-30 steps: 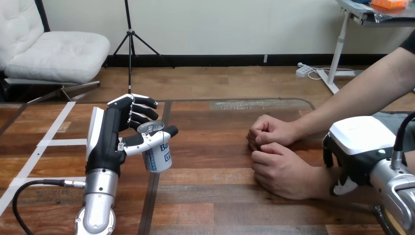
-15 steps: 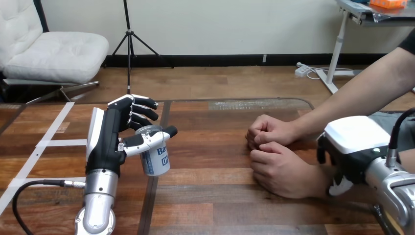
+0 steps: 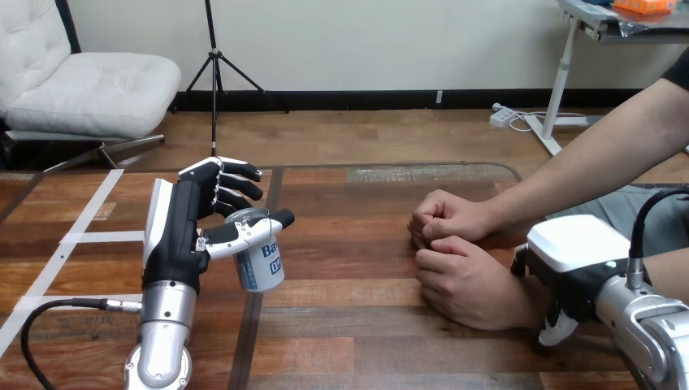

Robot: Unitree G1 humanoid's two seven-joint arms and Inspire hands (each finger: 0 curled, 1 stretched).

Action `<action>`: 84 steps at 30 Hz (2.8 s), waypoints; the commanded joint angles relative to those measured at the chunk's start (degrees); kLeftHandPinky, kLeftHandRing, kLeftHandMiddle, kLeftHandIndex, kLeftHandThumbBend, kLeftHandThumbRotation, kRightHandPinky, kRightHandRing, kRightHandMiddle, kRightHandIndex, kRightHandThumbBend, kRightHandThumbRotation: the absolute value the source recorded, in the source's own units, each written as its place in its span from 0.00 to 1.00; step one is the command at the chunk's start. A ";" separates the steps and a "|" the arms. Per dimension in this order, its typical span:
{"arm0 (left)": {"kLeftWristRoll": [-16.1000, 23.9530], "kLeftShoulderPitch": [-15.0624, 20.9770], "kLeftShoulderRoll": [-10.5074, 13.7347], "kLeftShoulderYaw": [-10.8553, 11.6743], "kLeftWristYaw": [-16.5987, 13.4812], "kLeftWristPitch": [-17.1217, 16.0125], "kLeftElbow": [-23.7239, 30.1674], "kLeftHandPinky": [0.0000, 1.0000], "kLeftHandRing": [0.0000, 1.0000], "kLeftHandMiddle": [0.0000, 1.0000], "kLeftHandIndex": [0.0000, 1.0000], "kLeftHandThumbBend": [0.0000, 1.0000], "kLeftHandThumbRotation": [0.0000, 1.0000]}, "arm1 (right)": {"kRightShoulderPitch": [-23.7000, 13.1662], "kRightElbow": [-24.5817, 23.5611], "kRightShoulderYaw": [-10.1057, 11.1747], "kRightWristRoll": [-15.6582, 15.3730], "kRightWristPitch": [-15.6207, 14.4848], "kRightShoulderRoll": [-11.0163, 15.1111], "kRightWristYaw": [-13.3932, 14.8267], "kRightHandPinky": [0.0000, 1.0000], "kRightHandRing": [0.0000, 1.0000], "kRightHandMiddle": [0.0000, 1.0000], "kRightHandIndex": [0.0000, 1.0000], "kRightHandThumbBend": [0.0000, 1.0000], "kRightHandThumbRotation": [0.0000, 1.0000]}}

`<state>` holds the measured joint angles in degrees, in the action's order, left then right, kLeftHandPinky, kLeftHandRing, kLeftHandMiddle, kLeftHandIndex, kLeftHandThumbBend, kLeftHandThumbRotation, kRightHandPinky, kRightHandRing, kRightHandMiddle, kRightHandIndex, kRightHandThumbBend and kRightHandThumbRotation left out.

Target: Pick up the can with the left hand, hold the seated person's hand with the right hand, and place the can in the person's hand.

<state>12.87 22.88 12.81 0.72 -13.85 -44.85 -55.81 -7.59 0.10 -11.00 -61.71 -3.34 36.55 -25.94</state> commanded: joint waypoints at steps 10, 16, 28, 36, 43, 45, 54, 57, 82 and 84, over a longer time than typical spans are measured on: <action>-0.01 2.61 0.47 0.41 -0.92 -1.16 4.26 0.36 0.41 0.49 0.52 0.77 0.01 | -3.24 -1.11 -1.19 0.17 -1.58 1.10 -1.88 0.75 0.80 0.81 0.79 0.74 0.00; 0.11 2.57 0.53 0.41 -1.07 -1.01 4.27 0.36 0.41 0.49 0.52 0.77 0.01 | -3.08 -1.36 -1.25 0.55 -1.78 1.01 -2.51 0.77 0.82 0.83 0.81 0.81 0.00; -0.23 2.57 0.54 0.50 -0.70 -0.61 4.21 0.37 0.41 0.49 0.52 0.77 0.01 | -3.07 -1.02 -1.77 0.32 -2.24 0.91 -2.55 0.81 0.85 0.86 0.83 0.82 0.00; -0.12 2.59 0.69 0.49 -0.75 -0.89 3.97 0.37 0.41 0.49 0.52 0.77 0.01 | -2.77 0.14 -1.91 0.36 -1.28 0.90 0.62 0.72 0.77 0.80 0.79 0.68 0.00; 0.05 2.57 0.83 0.45 -0.83 -1.00 4.00 0.37 0.41 0.49 0.52 0.77 0.01 | -2.56 1.35 -2.12 0.25 -1.71 0.37 3.94 0.51 0.59 0.66 0.68 0.62 0.00; 0.15 2.59 0.90 0.43 -0.90 -1.15 3.94 0.37 0.41 0.49 0.53 0.76 0.01 | -2.56 1.63 -2.26 0.23 -1.87 0.30 4.55 0.44 0.54 0.60 0.64 0.64 0.00; 0.07 2.54 0.95 0.49 -0.84 -0.90 4.08 0.37 0.41 0.49 0.53 0.76 0.01 | -2.71 2.48 -2.43 0.48 -2.88 -0.23 6.16 0.31 0.42 0.49 0.58 0.69 0.00; 0.01 2.51 0.96 0.51 -0.75 -0.88 4.13 0.37 0.41 0.49 0.52 0.76 0.01 | -2.69 2.99 -2.53 0.63 -2.45 0.00 7.41 0.27 0.37 0.46 0.57 0.69 0.00; -0.31 2.74 0.99 0.57 -0.42 -1.31 3.86 0.36 0.41 0.49 0.52 0.76 0.00 | -2.26 1.61 -1.45 2.62 -3.35 0.92 8.59 0.18 0.28 0.37 0.52 0.72 0.00; -0.28 2.76 0.98 0.54 -0.39 -1.16 3.91 0.36 0.41 0.49 0.52 0.76 0.00 | -2.31 1.60 -1.48 2.36 -3.57 1.03 8.56 0.18 0.28 0.38 0.52 0.72 0.00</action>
<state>12.97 22.74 12.91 0.74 -14.02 -44.84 -55.77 -7.59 3.14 -13.23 -59.17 -5.92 36.36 -18.49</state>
